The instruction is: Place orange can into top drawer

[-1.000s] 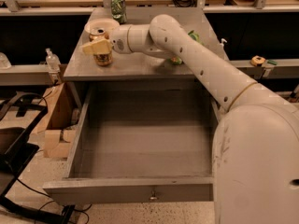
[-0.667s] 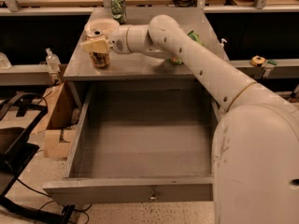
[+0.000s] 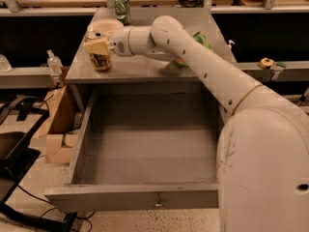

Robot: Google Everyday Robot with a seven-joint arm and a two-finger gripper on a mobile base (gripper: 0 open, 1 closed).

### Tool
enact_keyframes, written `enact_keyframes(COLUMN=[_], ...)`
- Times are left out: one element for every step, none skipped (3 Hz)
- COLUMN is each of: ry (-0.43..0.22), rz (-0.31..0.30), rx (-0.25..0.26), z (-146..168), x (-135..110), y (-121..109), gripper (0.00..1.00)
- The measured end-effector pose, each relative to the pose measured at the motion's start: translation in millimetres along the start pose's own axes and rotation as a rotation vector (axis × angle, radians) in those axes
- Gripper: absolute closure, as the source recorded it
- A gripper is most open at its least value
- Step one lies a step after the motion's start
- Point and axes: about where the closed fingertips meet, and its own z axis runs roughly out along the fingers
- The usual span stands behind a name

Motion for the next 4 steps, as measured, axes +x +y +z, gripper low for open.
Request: enact_keyframes(ry=[-0.024,-0.065,-0.043,0.021], rz=[-0.015,-0.057,-0.074,-0.026], rx=[0.005,0.068,0.109,0.101], z=[-13,-58,-110,-143], x=[-11,-45,-50,2], y=[8,34,80,120], gripper=[1.00,1.00,1.00,1.00])
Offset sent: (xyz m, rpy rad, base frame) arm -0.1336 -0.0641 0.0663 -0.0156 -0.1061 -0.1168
